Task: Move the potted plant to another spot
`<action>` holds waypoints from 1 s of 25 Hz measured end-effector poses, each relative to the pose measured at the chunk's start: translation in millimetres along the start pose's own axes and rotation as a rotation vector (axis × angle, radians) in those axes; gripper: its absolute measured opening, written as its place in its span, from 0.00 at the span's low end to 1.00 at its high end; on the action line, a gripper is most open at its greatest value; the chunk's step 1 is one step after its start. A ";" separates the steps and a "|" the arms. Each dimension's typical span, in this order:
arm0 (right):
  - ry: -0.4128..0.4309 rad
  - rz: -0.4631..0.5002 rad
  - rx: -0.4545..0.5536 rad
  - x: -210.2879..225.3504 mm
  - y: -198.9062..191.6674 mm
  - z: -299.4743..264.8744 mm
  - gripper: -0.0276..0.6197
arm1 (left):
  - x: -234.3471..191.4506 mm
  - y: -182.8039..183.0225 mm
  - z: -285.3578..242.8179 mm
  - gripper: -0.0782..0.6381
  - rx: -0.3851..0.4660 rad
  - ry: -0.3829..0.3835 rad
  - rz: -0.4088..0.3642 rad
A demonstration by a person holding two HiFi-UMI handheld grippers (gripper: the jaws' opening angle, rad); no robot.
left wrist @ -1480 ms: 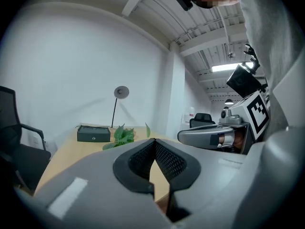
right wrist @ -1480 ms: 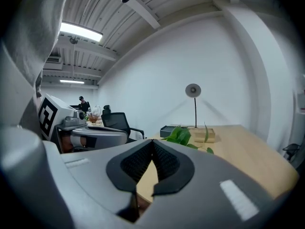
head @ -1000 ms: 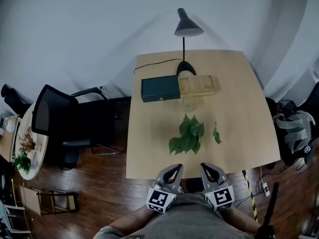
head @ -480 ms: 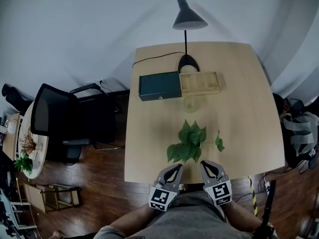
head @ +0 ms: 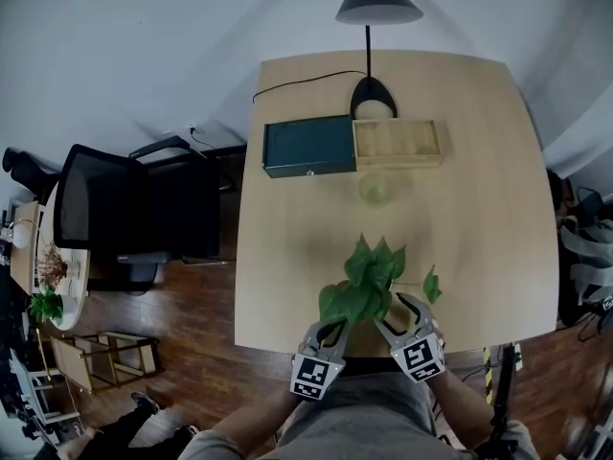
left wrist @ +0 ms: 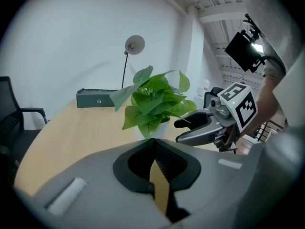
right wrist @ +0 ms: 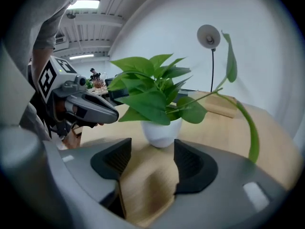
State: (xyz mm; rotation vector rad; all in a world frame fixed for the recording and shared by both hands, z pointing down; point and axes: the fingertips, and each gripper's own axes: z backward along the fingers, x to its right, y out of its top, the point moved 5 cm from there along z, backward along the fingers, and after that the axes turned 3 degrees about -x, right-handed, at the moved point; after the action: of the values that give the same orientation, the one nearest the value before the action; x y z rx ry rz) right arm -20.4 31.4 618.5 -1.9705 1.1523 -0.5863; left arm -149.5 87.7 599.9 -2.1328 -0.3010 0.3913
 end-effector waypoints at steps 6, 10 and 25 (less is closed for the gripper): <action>0.027 0.041 -0.010 17.2 0.7 -29.9 0.62 | -15.7 -4.2 -8.7 0.10 -0.015 0.041 -0.001; 0.054 0.053 -0.005 19.1 5.1 -45.8 0.71 | -21.2 -6.9 -9.6 0.10 -0.029 0.053 -0.005; 0.054 0.074 0.096 20.4 32.6 -73.1 0.82 | -20.0 -10.5 -4.8 0.10 -0.054 0.052 -0.024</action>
State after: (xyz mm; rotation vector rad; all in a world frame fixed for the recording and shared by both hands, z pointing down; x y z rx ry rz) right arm -78.7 -24.2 636.7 -1.8334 1.2028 -0.6473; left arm -166.7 82.7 614.4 -2.1868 -0.3103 0.3158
